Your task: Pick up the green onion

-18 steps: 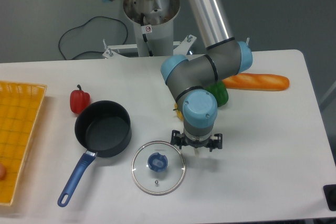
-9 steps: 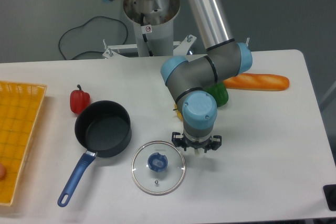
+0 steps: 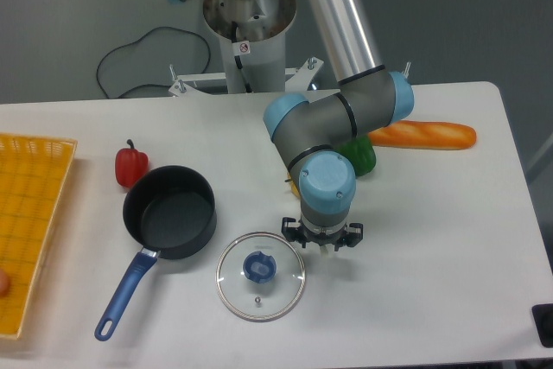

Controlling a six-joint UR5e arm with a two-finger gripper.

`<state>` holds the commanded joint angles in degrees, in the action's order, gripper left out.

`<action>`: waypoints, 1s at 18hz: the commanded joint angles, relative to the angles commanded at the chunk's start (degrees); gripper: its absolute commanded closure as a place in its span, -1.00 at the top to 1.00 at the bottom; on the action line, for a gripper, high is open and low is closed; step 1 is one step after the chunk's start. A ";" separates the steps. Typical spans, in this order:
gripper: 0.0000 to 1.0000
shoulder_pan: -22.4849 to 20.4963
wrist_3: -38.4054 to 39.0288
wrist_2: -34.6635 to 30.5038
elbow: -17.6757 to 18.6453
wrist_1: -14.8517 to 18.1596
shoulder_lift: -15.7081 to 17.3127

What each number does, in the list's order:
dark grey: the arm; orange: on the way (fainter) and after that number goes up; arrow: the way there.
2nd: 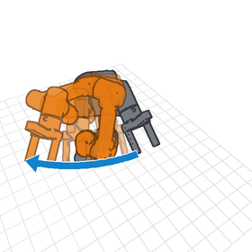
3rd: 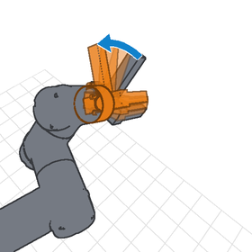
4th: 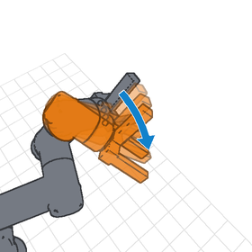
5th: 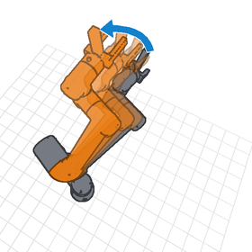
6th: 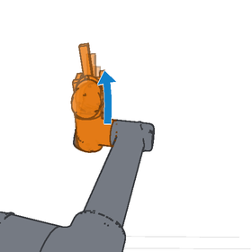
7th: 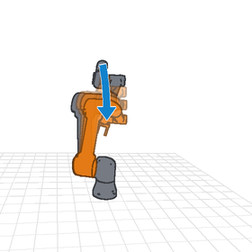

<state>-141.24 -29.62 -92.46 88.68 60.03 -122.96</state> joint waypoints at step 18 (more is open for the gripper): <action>-0.47 2.10 -0.35 -6.67 -0.62 2.80 1.23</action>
<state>-139.14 -29.97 -99.13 88.07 62.83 -121.73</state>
